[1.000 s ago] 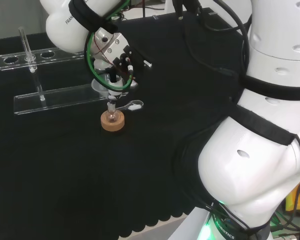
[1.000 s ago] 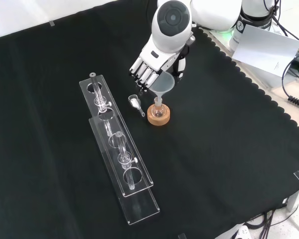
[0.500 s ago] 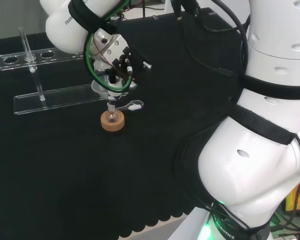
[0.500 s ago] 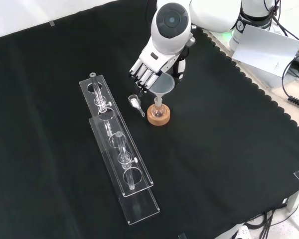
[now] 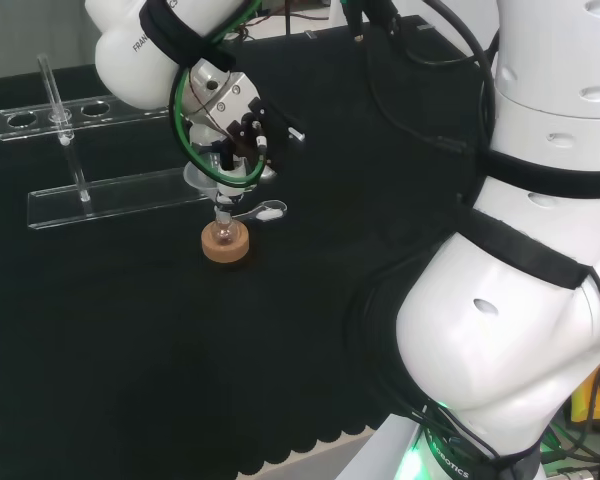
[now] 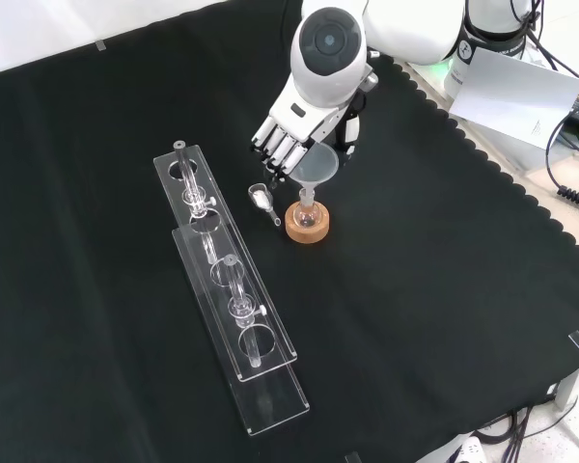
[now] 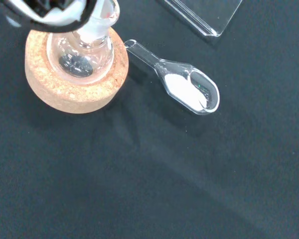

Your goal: Place the funnel on the round-bottom flask.

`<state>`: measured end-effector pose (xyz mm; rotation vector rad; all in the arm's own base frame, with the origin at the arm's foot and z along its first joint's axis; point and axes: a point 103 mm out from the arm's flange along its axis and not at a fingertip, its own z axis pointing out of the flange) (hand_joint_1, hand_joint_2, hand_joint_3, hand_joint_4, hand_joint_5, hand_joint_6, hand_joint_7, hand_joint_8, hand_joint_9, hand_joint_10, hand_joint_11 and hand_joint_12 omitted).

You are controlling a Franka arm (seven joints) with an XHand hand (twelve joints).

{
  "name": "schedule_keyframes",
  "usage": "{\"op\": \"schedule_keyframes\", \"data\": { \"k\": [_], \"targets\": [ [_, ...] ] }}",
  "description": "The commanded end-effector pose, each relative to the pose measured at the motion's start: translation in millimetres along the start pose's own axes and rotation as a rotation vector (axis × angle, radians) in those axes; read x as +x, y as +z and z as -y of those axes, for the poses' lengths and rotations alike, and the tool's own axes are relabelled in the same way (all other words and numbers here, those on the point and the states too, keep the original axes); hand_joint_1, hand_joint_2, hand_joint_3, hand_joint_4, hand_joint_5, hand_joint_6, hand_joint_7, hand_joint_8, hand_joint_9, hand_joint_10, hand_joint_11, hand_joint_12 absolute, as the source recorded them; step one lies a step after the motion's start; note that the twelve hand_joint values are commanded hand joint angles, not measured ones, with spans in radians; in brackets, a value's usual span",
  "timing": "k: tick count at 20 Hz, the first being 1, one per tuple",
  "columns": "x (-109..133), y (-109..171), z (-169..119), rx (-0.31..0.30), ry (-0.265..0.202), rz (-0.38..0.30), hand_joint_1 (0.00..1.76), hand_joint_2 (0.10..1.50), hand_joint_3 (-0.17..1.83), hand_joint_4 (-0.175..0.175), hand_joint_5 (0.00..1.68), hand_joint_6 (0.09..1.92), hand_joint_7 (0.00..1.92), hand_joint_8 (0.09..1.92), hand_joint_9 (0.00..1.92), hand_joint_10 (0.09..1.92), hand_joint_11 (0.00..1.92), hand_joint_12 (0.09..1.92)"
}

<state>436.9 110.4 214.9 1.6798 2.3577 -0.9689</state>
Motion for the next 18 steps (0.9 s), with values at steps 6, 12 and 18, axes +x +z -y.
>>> {"op": "schedule_keyframes", "data": {
  "k": [6, 12, 18],
  "targets": [
    [2.8, 6.0, -0.5, -0.013, 0.000, -0.017, 0.78, 0.66, 0.52, -0.061, 0.34, 0.24, 0.22, 0.76, 0.51, 0.66, 0.23, 1.36],
    [5.1, 4.8, -0.3, -0.025, 0.006, -0.012, 0.77, 0.66, 0.53, -0.066, 0.29, 0.18, 0.16, 0.76, 0.48, 0.69, 0.22, 1.37],
    [-1.1, 7.5, 1.8, -0.019, 0.007, -0.026, 0.75, 0.65, 0.52, -0.069, 0.24, 0.09, 0.06, 0.74, 0.42, 0.72, 0.20, 1.37]
  ]
}}
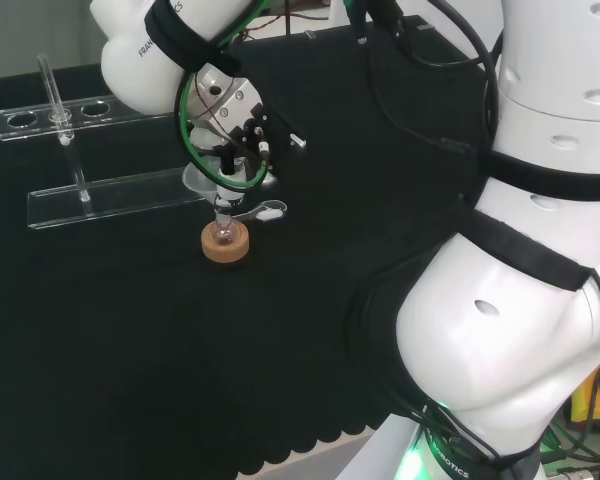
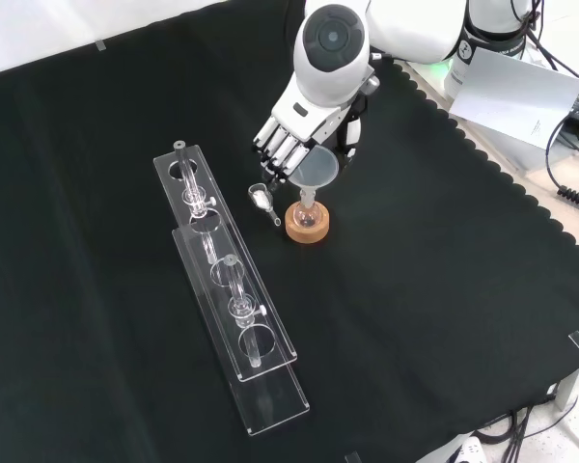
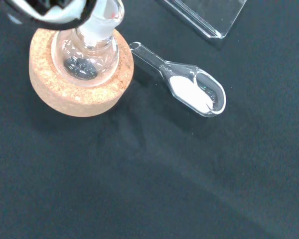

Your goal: Place the funnel on the round-bottom flask.

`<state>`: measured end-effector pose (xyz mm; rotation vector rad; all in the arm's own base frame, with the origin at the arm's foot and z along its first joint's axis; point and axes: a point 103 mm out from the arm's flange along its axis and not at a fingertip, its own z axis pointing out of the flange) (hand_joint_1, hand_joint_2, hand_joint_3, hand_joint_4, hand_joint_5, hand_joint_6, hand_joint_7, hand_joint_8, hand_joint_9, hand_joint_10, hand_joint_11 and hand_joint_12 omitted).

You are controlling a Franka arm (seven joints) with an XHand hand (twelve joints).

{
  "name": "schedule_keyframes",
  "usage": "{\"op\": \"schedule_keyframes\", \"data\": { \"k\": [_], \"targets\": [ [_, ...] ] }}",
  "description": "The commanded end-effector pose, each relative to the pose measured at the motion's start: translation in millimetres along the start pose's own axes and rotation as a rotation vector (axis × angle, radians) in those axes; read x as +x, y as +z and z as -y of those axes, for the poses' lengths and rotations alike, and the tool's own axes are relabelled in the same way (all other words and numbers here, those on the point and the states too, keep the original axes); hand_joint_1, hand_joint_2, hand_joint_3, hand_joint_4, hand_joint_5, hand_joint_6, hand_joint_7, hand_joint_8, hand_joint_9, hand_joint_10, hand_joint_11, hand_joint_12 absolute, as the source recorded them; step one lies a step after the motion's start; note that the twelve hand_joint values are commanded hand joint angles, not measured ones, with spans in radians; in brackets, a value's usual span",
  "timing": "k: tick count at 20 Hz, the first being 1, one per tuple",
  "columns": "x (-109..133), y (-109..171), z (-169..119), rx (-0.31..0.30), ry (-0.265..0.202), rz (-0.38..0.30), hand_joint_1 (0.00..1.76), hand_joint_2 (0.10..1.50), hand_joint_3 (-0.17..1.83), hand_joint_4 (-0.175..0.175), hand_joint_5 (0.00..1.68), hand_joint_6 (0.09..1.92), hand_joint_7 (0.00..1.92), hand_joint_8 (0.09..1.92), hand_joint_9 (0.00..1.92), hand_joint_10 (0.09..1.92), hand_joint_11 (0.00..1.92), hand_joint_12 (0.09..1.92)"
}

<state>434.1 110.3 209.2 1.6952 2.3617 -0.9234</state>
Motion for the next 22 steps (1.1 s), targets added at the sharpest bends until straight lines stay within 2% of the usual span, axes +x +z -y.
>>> {"op": "schedule_keyframes", "data": {
  "k": [1, 12, 16, 22],
  "targets": [
    [-2, 0, 2, 0.009, 0.002, -0.002, 0.75, 0.64, 0.52, -0.070, 0.22, 0.09, 0.05, 0.73, 0.41, 0.72, 0.20, 1.38],
    [-21, -8, 18, -0.012, 0.017, -0.013, 0.73, 0.63, 0.51, -0.071, 0.19, 0.09, 0.00, 0.72, 0.37, 0.73, 0.18, 1.38],
    [-35, -12, 28, -0.041, 0.027, -0.095, 0.68, 0.62, 0.50, -0.071, 0.19, 0.09, 0.00, 0.71, 0.35, 0.72, 0.18, 1.39],
    [-63, -11, 48, -0.067, 0.060, -0.125, 0.62, 0.64, 0.44, -0.070, 0.19, 0.09, 0.00, 0.71, 0.30, 0.74, 0.17, 1.40]
  ]
}}
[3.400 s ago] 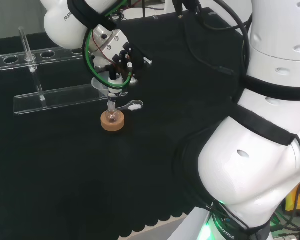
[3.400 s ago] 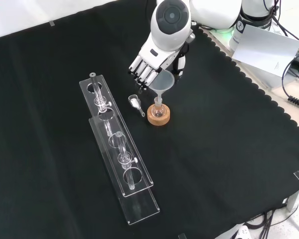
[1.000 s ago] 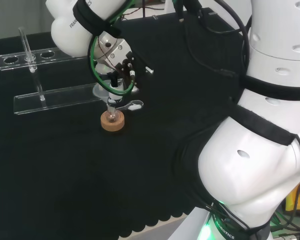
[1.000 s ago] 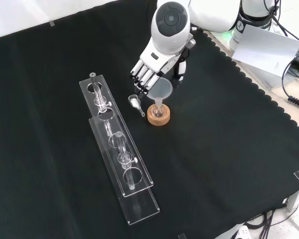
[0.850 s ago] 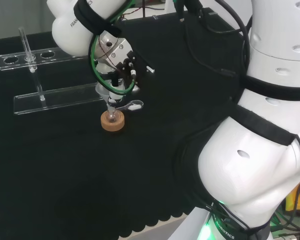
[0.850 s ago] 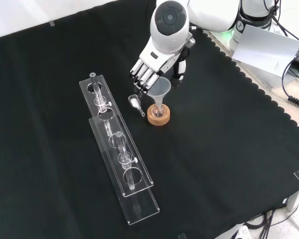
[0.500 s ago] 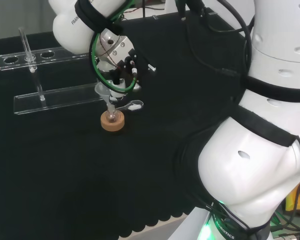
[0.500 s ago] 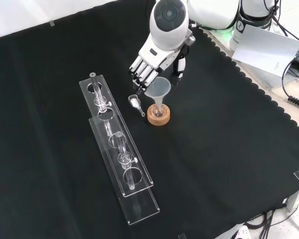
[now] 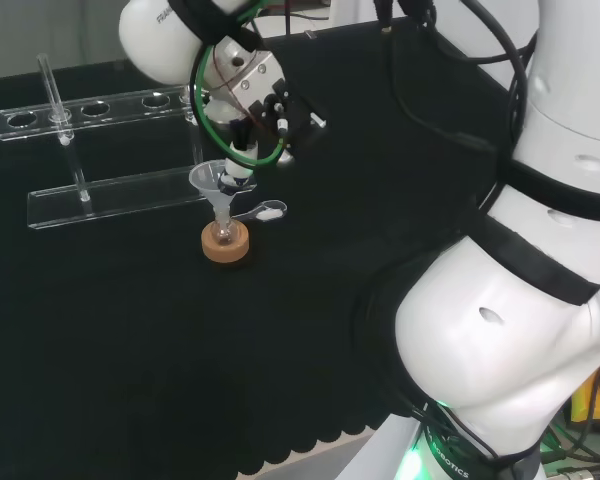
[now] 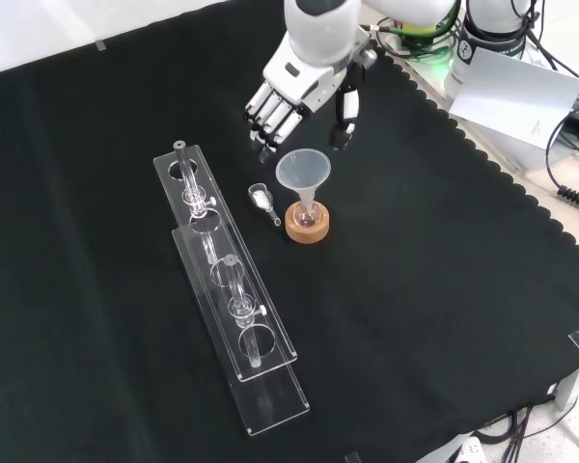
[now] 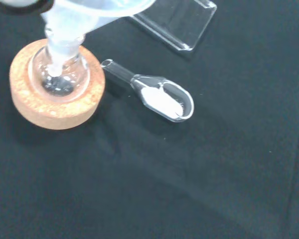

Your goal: Place the funnel on the round-bottom flask.

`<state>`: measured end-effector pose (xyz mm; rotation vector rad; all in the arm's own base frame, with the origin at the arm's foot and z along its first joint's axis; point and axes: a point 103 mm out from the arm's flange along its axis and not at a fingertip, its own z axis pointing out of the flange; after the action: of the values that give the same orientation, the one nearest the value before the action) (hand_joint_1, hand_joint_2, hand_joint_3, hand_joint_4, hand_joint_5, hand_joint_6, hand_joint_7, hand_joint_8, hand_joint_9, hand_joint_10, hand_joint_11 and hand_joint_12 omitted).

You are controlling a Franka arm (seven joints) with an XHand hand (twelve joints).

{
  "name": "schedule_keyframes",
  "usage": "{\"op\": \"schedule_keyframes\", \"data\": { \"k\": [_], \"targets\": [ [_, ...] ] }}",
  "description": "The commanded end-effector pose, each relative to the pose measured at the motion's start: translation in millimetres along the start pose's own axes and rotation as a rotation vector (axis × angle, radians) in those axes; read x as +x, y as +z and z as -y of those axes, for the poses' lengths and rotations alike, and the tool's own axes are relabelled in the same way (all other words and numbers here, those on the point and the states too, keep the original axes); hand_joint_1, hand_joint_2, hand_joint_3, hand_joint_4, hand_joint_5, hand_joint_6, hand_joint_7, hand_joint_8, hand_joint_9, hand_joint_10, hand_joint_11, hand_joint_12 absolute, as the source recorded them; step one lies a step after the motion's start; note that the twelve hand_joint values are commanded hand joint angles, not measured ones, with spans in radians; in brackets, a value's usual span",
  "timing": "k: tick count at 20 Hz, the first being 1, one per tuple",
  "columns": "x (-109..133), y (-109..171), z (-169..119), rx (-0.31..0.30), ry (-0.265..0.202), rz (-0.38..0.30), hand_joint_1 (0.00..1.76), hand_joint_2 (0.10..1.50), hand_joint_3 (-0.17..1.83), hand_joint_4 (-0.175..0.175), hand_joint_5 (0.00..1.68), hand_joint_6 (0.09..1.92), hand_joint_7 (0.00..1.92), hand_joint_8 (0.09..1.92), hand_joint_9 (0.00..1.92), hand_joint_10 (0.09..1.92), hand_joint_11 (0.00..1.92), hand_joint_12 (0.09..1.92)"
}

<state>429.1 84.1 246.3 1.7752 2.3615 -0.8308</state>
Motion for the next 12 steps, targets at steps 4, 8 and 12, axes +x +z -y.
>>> {"op": "schedule_keyframes", "data": {
  "k": [4, 8, 12],
  "targets": [
    [-53, 5, 34, -0.054, 0.060, -0.098, 0.64, 0.65, 0.43, -0.069, 0.19, 0.09, 0.01, 0.72, 0.30, 0.75, 0.16, 1.40],
    [-74, 13, 44, -0.065, 0.101, -0.143, 0.65, 0.66, 0.43, -0.067, 0.21, 0.09, 0.03, 0.73, 0.30, 0.75, 0.16, 1.40],
    [-91, 23, 52, -0.086, 0.133, -0.179, 0.66, 0.67, 0.43, -0.067, 0.22, 0.09, 0.04, 0.73, 0.32, 0.76, 0.16, 1.40]
  ]
}}
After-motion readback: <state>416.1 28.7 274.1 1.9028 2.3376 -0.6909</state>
